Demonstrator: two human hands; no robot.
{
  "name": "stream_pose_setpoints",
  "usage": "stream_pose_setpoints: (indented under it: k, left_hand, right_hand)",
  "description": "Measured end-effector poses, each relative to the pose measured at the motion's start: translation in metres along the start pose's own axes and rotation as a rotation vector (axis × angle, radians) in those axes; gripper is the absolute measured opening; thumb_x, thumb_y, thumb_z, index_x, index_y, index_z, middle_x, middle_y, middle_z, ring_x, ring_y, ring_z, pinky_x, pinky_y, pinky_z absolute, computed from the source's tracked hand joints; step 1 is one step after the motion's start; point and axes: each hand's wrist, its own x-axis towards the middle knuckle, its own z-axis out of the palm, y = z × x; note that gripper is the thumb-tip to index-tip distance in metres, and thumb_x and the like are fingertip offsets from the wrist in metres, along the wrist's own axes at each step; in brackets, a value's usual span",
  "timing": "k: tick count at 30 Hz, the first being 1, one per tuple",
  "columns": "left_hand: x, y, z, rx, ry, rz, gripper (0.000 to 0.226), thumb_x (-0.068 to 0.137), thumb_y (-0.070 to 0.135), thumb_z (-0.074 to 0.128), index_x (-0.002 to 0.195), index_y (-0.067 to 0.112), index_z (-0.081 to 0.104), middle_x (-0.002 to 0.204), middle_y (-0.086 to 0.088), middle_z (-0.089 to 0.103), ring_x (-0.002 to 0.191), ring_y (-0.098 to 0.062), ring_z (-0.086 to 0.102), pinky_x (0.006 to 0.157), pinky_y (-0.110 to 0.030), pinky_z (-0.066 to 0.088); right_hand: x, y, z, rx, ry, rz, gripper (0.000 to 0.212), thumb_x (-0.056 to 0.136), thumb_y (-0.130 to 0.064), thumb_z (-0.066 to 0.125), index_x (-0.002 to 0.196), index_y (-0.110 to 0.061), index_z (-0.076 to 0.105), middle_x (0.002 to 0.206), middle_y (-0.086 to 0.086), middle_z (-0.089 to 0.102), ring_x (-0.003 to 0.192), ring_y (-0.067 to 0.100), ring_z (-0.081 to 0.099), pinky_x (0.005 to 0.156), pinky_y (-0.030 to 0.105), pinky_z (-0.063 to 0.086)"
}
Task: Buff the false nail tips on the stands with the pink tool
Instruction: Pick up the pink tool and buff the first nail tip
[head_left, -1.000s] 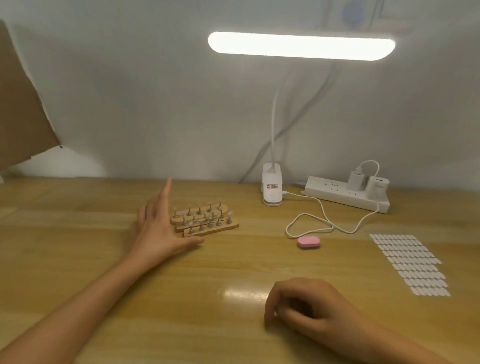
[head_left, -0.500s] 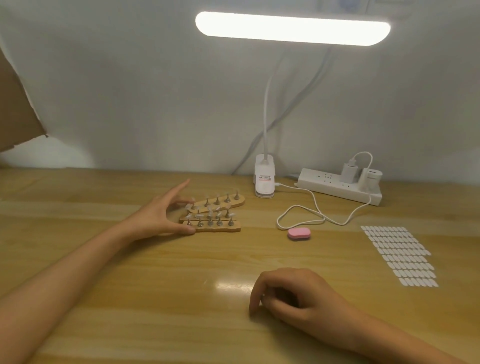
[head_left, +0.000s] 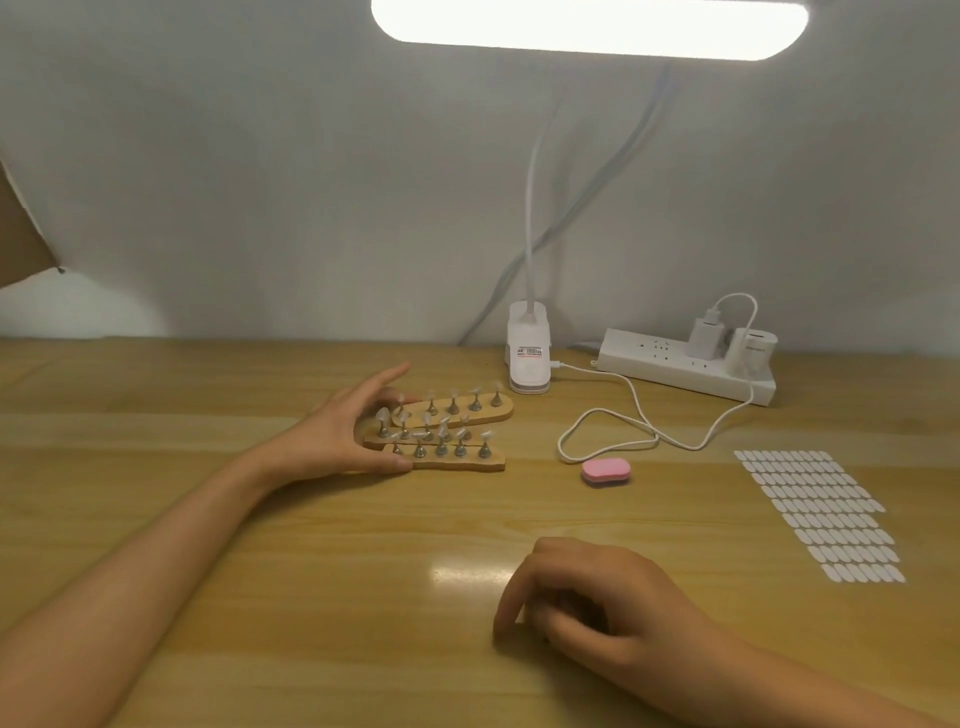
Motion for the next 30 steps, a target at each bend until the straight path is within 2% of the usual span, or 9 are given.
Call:
stream_pose_setpoints:
  k: [2, 5, 9, 13, 15, 19, 25, 27, 30]
  left_hand:
    - [0.0, -0.003, 0.002, 0.015, 0.044, 0.015, 0.11, 0.054, 0.076, 0.076, 0.146, 0.064, 0.016, 0.142, 0.026, 0.05, 0.139, -0.005, 0.042, 0.122, -0.049, 0.027]
    - [0.0, -0.005, 0.004, 0.027, 0.065, 0.004, 0.115, 0.054, 0.079, 0.074, 0.144, 0.068, 0.002, 0.148, 0.024, 0.047, 0.145, -0.01, 0.036, 0.123, -0.052, 0.022]
    - [-0.003, -0.003, 0.006, -0.027, 0.132, -0.013, 0.134, 0.051, 0.076, 0.081, 0.152, 0.056, -0.006, 0.152, 0.018, 0.041, 0.139, -0.006, 0.037, 0.117, -0.033, 0.027]
    - [-0.007, -0.005, 0.003, 0.035, 0.324, -0.049, 0.128, 0.047, 0.063, 0.083, 0.155, 0.037, 0.02, 0.122, 0.008, 0.057, 0.104, -0.012, 0.058, 0.088, -0.027, 0.046]
    - [-0.008, -0.007, 0.001, 0.001, 0.35, -0.081, 0.115, 0.054, 0.048, 0.09, 0.151, 0.034, 0.029, 0.102, 0.004, 0.063, 0.085, -0.01, 0.062, 0.074, -0.022, 0.047]
    - [-0.008, -0.01, 0.002, -0.051, 0.376, -0.105, 0.099, 0.064, 0.023, 0.094, 0.145, 0.034, 0.037, 0.084, 0.005, 0.074, 0.078, -0.007, 0.066, 0.077, -0.025, 0.049]
    - [-0.01, -0.013, 0.009, -0.136, 0.422, -0.058, 0.094, 0.068, 0.016, 0.092, 0.144, 0.036, 0.04, 0.089, 0.017, 0.076, 0.084, -0.005, 0.069, 0.087, -0.026, 0.051]
    - [-0.013, -0.015, 0.013, -0.145, 0.44, -0.041, 0.093, 0.069, 0.015, 0.091, 0.143, 0.036, 0.041, 0.092, 0.02, 0.075, 0.087, -0.004, 0.068, 0.088, -0.024, 0.05]
    - [-0.014, -0.015, 0.015, -0.143, 0.438, -0.035, 0.091, 0.068, 0.018, 0.092, 0.141, 0.037, 0.041, 0.09, 0.024, 0.074, 0.091, -0.006, 0.068, 0.086, -0.022, 0.047]
  right_hand:
    - [0.001, 0.0, 0.002, -0.006, 0.002, -0.01, 0.026, 0.091, -0.021, 0.053, 0.104, -0.039, 0.065, 0.089, -0.014, 0.057, 0.082, 0.012, 0.057, 0.071, 0.022, 0.043]
    - [0.002, 0.0, 0.002, -0.009, 0.006, -0.024, 0.026, 0.091, -0.022, 0.052, 0.105, -0.039, 0.065, 0.09, -0.013, 0.057, 0.082, 0.012, 0.056, 0.071, 0.021, 0.042]
    - [0.001, 0.002, 0.002, -0.013, -0.018, -0.023, 0.026, 0.093, -0.016, 0.055, 0.103, -0.035, 0.069, 0.09, -0.011, 0.057, 0.083, 0.013, 0.056, 0.071, 0.02, 0.041]
    - [0.0, 0.004, -0.008, 0.146, 0.022, -0.053, 0.029, 0.095, -0.009, 0.058, 0.107, -0.031, 0.07, 0.094, -0.012, 0.063, 0.08, 0.012, 0.061, 0.066, 0.011, 0.04]
    - [0.004, 0.013, -0.021, 0.094, 0.185, -0.1, 0.029, 0.092, -0.005, 0.063, 0.106, -0.029, 0.072, 0.097, -0.011, 0.065, 0.082, 0.011, 0.06, 0.065, 0.009, 0.042]
    - [0.01, 0.045, -0.054, -0.244, 0.421, 0.014, 0.03, 0.088, -0.014, 0.075, 0.105, -0.038, 0.069, 0.111, -0.024, 0.055, 0.104, 0.004, 0.053, 0.075, 0.008, 0.037]
    - [0.011, 0.069, -0.056, -0.38, 0.284, 0.129, 0.03, 0.091, -0.024, 0.071, 0.119, -0.032, 0.065, 0.111, -0.017, 0.056, 0.106, 0.008, 0.05, 0.096, 0.035, 0.043]
    - [0.011, 0.065, -0.06, -0.413, 0.242, 0.133, 0.04, 0.091, -0.031, 0.069, 0.129, -0.037, 0.058, 0.116, -0.021, 0.051, 0.112, 0.008, 0.048, 0.1, 0.032, 0.04]
    - [-0.001, 0.067, -0.1, -0.561, 0.019, 0.269, 0.068, 0.079, -0.072, 0.057, 0.141, -0.061, 0.032, 0.127, -0.038, 0.032, 0.12, -0.008, 0.038, 0.102, 0.022, 0.037]
